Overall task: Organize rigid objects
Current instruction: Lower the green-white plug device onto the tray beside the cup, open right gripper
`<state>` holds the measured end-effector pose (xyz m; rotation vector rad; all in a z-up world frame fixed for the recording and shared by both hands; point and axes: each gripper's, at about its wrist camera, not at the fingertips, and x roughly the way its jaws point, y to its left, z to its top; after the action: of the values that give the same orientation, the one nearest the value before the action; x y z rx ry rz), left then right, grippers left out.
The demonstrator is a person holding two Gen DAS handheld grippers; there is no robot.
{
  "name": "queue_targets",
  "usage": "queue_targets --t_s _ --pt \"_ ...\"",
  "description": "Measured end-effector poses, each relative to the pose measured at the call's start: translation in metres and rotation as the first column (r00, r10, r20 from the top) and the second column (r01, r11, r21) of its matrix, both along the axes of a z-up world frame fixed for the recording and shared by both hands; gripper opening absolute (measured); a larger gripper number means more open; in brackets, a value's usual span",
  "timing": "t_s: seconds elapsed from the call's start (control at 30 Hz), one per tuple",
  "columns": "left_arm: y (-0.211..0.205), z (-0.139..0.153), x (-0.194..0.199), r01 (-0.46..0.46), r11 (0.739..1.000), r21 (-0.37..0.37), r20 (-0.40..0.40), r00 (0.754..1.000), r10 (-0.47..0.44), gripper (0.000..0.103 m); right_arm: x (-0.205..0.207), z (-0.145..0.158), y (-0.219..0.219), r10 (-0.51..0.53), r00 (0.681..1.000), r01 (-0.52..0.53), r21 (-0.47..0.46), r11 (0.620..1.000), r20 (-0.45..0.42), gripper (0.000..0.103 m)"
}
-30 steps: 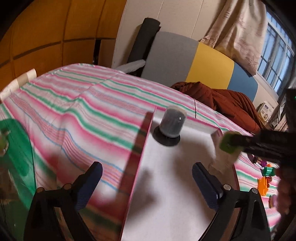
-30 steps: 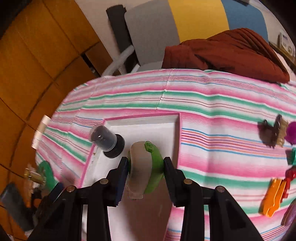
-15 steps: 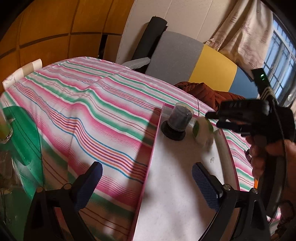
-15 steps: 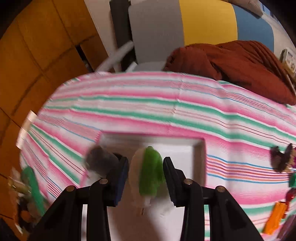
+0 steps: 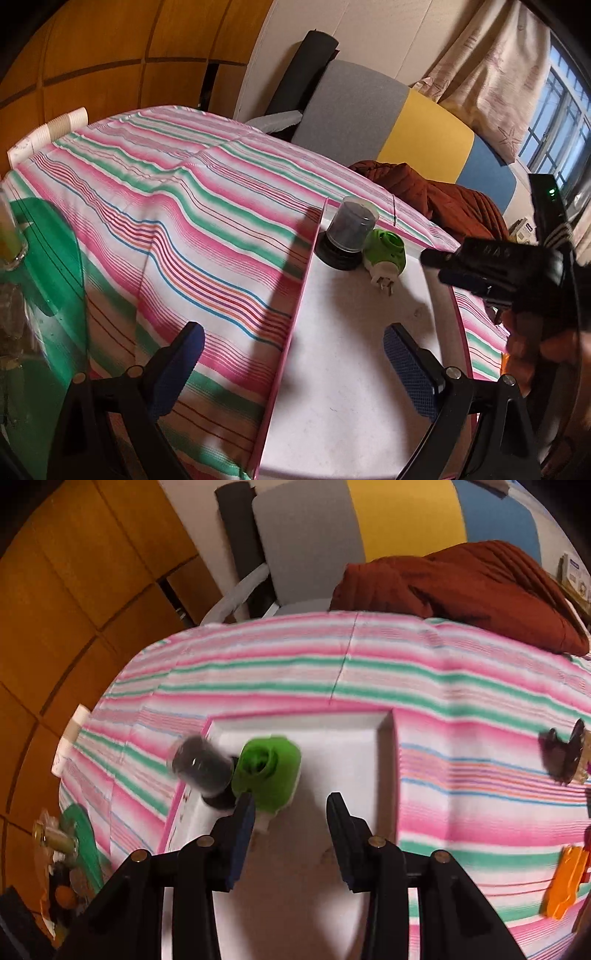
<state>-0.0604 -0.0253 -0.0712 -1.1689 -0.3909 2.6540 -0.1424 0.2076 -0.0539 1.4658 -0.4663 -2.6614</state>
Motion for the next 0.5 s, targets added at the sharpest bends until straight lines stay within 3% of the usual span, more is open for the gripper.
queue_targets --t_s 0.27,0.43,0.5 --pt "-0.004 0.004 0.008 0.000 1.000 -0.021 -0.005 1.000 0.000 0.098 -0.012 -0.023 -0.031 0.079 0.995 -0.083 0.065 0.994 0.060 0.040" --pt "-0.007 0.004 0.012 -0.004 1.000 -0.030 0.000 1.000 0.004 0.099 -0.024 -0.015 -0.029 0.026 0.999 -0.029 0.159 0.987 0.022 0.040" --pt "-0.006 0.003 0.013 -0.002 1.000 -0.031 0.001 1.000 0.002 0.099 -0.017 -0.004 -0.021 0.038 0.999 -0.037 0.108 0.993 -0.004 0.040"
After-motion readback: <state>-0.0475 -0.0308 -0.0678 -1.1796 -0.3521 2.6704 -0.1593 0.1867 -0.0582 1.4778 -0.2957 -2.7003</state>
